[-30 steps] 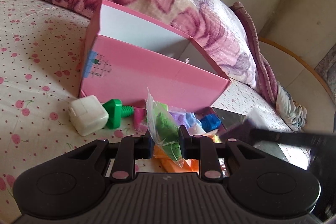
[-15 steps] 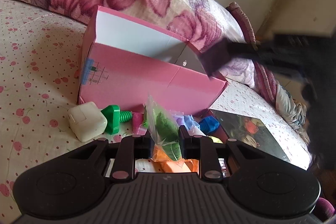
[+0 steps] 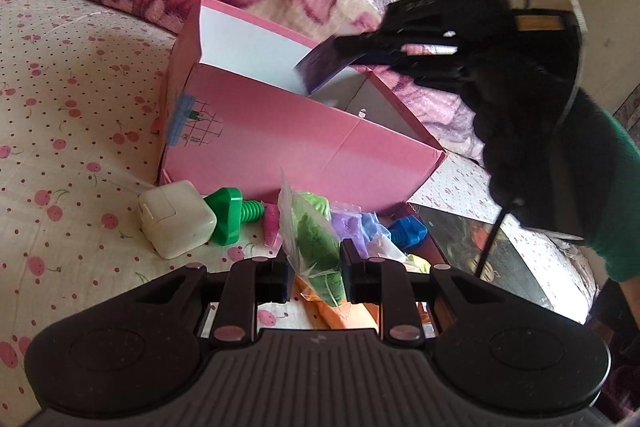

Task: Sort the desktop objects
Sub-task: 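Drop the purple bag into the pink box with right tool while left holds green bag, then lower the green clay bag into the pink box and open the left tool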

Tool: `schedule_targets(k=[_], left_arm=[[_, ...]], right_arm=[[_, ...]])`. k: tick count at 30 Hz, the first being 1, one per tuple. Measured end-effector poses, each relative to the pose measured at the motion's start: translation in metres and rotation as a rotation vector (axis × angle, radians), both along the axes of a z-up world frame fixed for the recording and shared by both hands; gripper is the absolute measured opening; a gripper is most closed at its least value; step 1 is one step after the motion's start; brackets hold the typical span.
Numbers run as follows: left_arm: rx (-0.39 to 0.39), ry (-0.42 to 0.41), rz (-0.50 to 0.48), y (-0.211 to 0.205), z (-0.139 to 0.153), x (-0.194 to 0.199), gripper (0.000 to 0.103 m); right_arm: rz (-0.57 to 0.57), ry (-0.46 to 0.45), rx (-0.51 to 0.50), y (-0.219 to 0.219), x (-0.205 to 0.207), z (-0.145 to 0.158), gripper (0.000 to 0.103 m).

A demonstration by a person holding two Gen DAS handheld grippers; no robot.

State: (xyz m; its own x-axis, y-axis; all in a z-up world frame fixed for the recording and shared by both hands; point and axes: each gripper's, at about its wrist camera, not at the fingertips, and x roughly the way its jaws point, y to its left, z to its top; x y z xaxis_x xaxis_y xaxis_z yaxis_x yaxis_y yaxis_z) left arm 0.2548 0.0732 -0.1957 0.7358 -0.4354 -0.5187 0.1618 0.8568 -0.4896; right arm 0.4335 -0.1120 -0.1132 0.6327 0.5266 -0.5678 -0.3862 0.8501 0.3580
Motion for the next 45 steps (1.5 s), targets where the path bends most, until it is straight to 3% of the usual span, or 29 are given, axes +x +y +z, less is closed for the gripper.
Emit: schedule_targets(k=[7, 16, 17, 20, 21, 22, 23, 40, 45], left_arm=[[-0.010, 0.008, 0.011, 0.005, -0.002, 0.000, 0.022], [-0.011, 0.011, 0.010, 0.004, -0.002, 0.000, 0.022], [-0.013, 0.013, 0.010, 0.005, -0.003, 0.000, 0.022], [-0.013, 0.015, 0.010, 0.005, -0.003, 0.000, 0.022], [-0.013, 0.015, 0.010, 0.005, -0.002, 0.000, 0.022], [-0.012, 0.014, 0.011, 0.005, -0.002, 0.000, 0.022], [-0.011, 0.013, 0.011, 0.005, -0.002, 0.000, 0.022], [0.031, 0.022, 0.047, 0.011, -0.004, -0.002, 0.022], [0.046, -0.022, 0.065, 0.012, 0.006, -0.007, 0.022]], right_arm=[[-0.011, 0.124, -0.008, 0.006, 0.017, -0.026, 0.009], [0.033, 0.267, 0.073, 0.013, 0.026, -0.051, 0.009], [0.042, 0.267, 0.039, 0.017, 0.026, -0.052, 0.009], [0.071, 0.256, -0.095, 0.034, 0.022, -0.052, 0.013], [0.081, 0.252, -0.140, 0.040, 0.021, -0.052, 0.027], [0.080, 0.243, -0.146, 0.039, 0.017, -0.052, 0.058], [0.075, 0.232, -0.144, 0.036, 0.011, -0.052, 0.067], [0.006, 0.050, -0.103, -0.010, -0.079, -0.052, 0.069], [-0.015, -0.003, -0.091, -0.024, -0.106, -0.052, 0.069]])
